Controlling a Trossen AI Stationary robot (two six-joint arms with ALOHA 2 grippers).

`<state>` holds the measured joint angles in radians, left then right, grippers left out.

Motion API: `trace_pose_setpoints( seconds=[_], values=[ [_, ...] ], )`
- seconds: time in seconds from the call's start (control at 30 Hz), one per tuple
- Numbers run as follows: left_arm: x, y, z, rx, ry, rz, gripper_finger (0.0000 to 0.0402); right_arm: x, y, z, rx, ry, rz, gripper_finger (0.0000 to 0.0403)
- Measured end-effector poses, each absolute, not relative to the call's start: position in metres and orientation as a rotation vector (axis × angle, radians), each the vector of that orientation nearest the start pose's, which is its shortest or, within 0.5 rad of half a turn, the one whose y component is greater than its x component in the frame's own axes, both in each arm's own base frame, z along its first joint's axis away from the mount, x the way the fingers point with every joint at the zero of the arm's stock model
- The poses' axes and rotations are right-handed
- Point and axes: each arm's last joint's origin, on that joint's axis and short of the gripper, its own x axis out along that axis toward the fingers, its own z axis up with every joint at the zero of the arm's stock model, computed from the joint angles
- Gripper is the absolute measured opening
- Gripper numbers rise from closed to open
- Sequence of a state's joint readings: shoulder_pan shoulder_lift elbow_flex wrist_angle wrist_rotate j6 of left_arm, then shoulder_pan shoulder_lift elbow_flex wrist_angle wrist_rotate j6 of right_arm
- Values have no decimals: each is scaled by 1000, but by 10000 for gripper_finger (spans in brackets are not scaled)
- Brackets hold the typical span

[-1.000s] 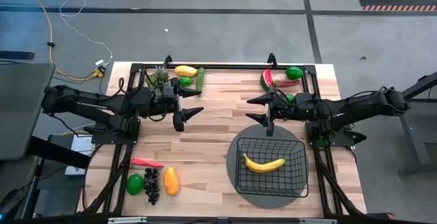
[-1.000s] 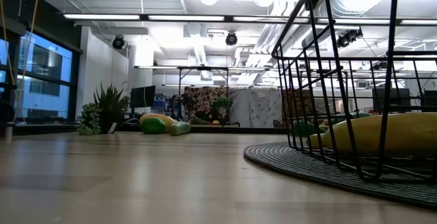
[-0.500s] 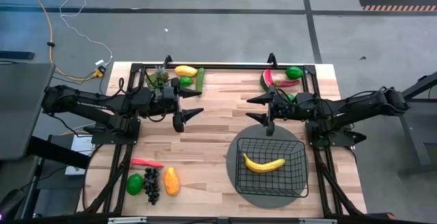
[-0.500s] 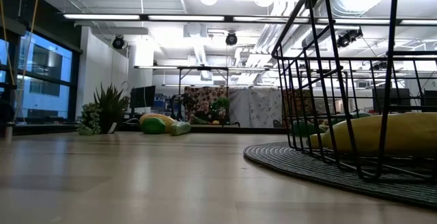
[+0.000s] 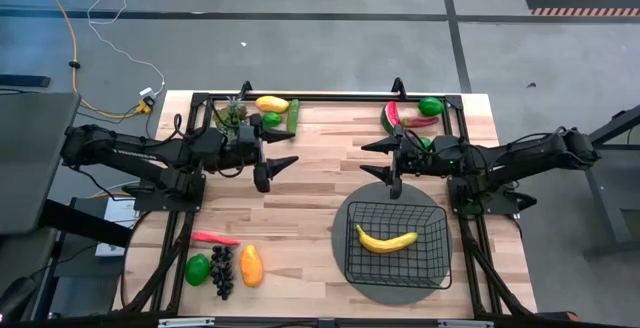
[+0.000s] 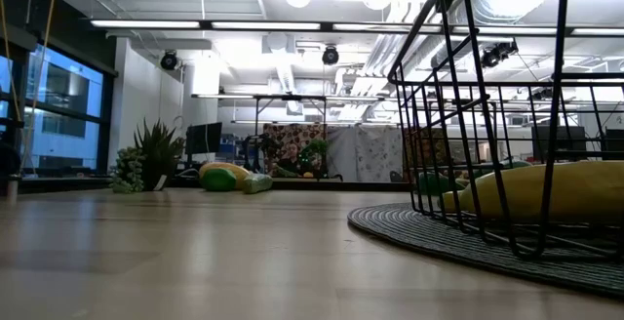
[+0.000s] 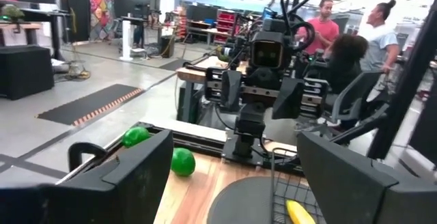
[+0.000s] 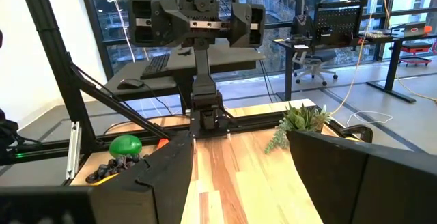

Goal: Build produce basket
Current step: Put the green cucumber into the black basket

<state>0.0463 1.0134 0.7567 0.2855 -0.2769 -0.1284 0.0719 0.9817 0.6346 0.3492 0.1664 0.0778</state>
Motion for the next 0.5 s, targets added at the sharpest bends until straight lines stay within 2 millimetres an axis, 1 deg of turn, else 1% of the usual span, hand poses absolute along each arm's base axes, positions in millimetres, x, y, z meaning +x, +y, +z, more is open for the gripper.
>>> trace_pose_setpoints(
  seconds=[0.23,0.5],
  values=[
    [227,20,326,-144,-56,388,300,220,11,296,95,-7,-94,224],
    [227,19,326,-132,-51,345,300,220,11,296,86,-6,-94,224]
  ],
)
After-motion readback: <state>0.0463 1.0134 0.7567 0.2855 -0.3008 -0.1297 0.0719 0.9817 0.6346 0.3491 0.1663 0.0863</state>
